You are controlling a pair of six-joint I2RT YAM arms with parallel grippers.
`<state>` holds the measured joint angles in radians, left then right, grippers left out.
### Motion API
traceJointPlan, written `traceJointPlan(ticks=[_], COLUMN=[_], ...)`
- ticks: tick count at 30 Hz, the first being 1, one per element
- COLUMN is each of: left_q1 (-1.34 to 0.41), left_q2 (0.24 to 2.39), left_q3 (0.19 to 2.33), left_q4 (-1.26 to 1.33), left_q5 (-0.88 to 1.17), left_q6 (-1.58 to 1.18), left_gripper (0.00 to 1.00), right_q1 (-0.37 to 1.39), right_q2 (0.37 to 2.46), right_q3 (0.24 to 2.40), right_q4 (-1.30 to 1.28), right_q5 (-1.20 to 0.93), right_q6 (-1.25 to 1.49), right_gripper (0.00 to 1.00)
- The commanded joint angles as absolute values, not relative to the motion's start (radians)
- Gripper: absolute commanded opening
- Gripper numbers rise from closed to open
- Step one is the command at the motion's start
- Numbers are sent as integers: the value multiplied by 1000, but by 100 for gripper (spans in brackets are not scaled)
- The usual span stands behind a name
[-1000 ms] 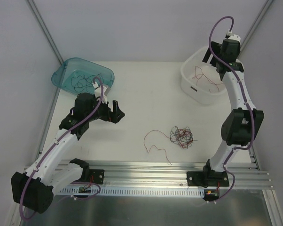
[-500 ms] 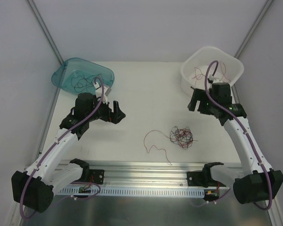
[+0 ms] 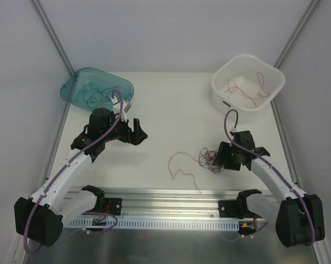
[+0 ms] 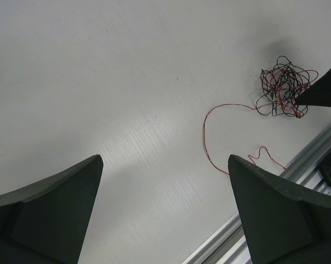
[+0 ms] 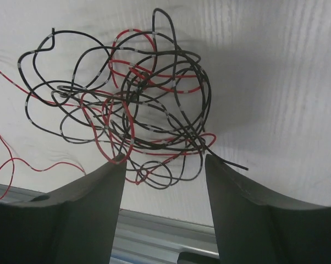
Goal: Untangle the cables
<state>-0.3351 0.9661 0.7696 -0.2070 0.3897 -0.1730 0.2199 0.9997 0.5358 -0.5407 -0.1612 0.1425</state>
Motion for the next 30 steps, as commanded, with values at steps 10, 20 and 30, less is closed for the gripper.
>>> traceJointPlan(ticks=[10,20,30], left_q1=[-359,-370,-370], left_q2=[1019,1040,1023], left_q3=[776,781,782], left_q4=[-202,-204,-202], left_q5=[394,394,368], left_q6=[-166,-163,-153], left_gripper=[99,99,99], right_q1=[348,566,577], right_q2=[1225,1373,1468], right_q3=[639,1064,1589], right_q4=[-189,-256,-405], right_q5=[-218,-158,-204], right_q6=[221,134,66], right_gripper=[11,1,1])
